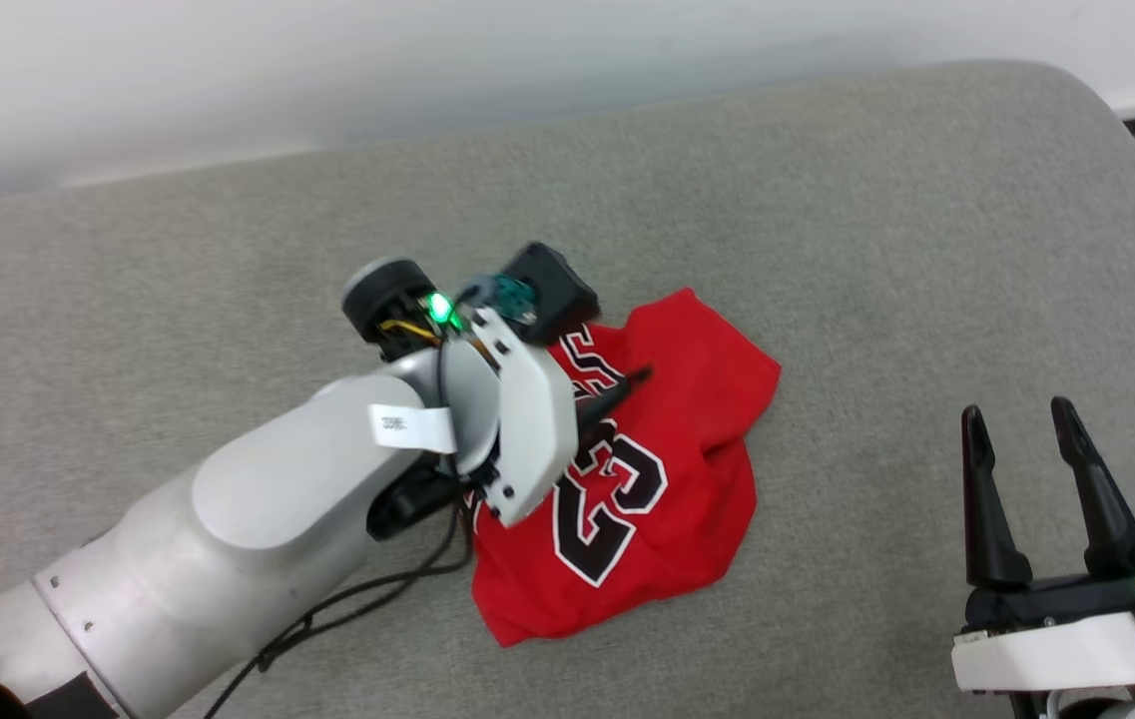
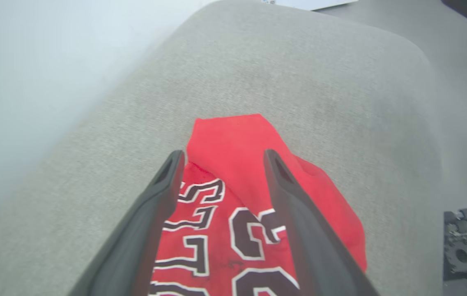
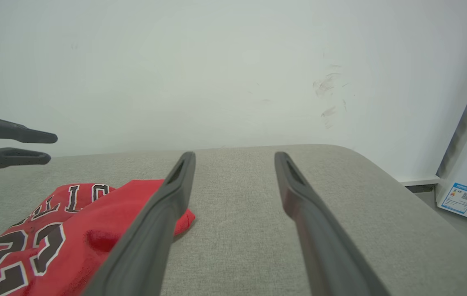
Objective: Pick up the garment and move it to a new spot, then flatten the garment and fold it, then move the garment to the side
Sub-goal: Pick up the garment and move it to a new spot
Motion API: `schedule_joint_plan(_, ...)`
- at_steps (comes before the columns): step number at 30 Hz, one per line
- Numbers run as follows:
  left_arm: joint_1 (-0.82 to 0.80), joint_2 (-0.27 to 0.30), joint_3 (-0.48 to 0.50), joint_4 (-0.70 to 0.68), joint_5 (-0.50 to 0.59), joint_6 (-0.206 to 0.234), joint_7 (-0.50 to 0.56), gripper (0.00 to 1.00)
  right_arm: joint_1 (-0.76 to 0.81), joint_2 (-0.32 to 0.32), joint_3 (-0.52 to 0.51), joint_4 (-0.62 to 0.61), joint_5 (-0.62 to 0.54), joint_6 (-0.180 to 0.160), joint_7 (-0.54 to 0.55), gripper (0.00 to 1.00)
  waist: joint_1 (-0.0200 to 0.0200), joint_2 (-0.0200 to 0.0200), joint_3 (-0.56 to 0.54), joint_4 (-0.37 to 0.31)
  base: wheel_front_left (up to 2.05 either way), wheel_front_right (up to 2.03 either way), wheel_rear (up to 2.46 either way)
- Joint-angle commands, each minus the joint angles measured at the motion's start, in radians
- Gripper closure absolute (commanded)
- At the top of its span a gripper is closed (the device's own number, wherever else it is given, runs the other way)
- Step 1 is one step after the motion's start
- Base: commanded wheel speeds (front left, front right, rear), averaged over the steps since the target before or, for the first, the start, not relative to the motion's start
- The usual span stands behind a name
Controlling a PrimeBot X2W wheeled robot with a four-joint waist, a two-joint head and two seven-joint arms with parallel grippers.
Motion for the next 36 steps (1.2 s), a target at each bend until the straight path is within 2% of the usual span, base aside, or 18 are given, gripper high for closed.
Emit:
schedule_joint_plan(1, 0.01, 0.002, 0.013, 0.012, 0.03, 0.018, -0.059, 0.0, 0.015, 0.003, -0.003, 0.003, -0.01, 0.0, -0.002, 0.0, 0.0001, 0.0, -0.033, 0.028, 0.0, 0.0, 0.0)
schedule_joint_plan(6, 0.06, 0.003, 0.062, 0.053, 0.129, 0.128, -0.31, 0.0, 0.043, 0.003, -0.012, 0.003, -0.013, 0.0, -0.002, 0.0, 0.0001, 0.0, -0.081, 0.075, 0.0, 0.0, 0.0)
schedule_joint_plan(9, 0.111, 0.012, 0.107, 0.078, 0.152, 0.219, -0.422, 0.0, 0.058, 0.003, -0.016, 0.003, -0.015, 0.0, -0.002, 0.0, 0.0001, 0.0, -0.103, 0.101, 0.0, 0.0, 0.0)
schedule_joint_plan(13, 0.199, 0.032, 0.201, 0.067, 0.187, 0.346, -0.469, 0.0, 0.061, 0.003, -0.02, -0.004, -0.015, 0.0, -0.002, 0.0, 0.0001, 0.0, -0.118, 0.128, 0.0, 0.0, 0.0)
schedule_joint_plan(15, 0.25, 0.034, 0.278, 0.011, 0.225, 0.398, -0.471, 0.0, 0.064, 0.002, -0.026, -0.01, -0.019, 0.0, -0.002, 0.0, 0.0001, 0.0, -0.121, 0.141, 0.0, 0.0, 0.0)
schedule_joint_plan(18, 0.37, 0.047, 0.4, -0.064, 0.293, 0.454, -0.47, 0.0, 0.066, 0.002, -0.027, -0.012, -0.023, 0.0, -0.002, 0.0, 0.0001, 0.0, -0.126, 0.152, 0.0, 0.0, 0.0)
schedule_joint_plan(21, 0.481, 0.037, 0.515, -0.136, 0.37, 0.496, -0.47, 0.0, 0.073, 0.002, -0.032, -0.016, -0.028, 0.0, -0.002, 0.0, 0.0001, 0.0, -0.13, 0.164, 0.0, 0.0, 0.0)
schedule_joint_plan(24, 0.596, 0.015, 0.613, -0.183, 0.434, 0.507, -0.47, 0.0, 0.077, 0.002, -0.033, -0.017, -0.033, 0.0, -0.002, 0.0, 0.0001, 0.0, -0.132, 0.171, 0.0, 0.0, 0.0)
schedule_joint_plan(28, 0.723, -0.033, 0.724, -0.209, 0.503, 0.49, -0.47, 0.0, 0.085, 0.002, -0.033, -0.015, -0.035, 0.0, -0.002, 0.0, 0.0001, 0.0, -0.133, 0.177, 0.0, 0.0, 0.0)
schedule_joint_plan(36, 0.884, -0.138, 0.884, -0.208, 0.598, 0.426, -0.47, 0.0, 0.095, 0.002, -0.027, -0.004, -0.037, 0.0, -0.002, 0.0, 0.0001, 0.0, -0.143, 0.173, 0.0, 0.0, 0.0)
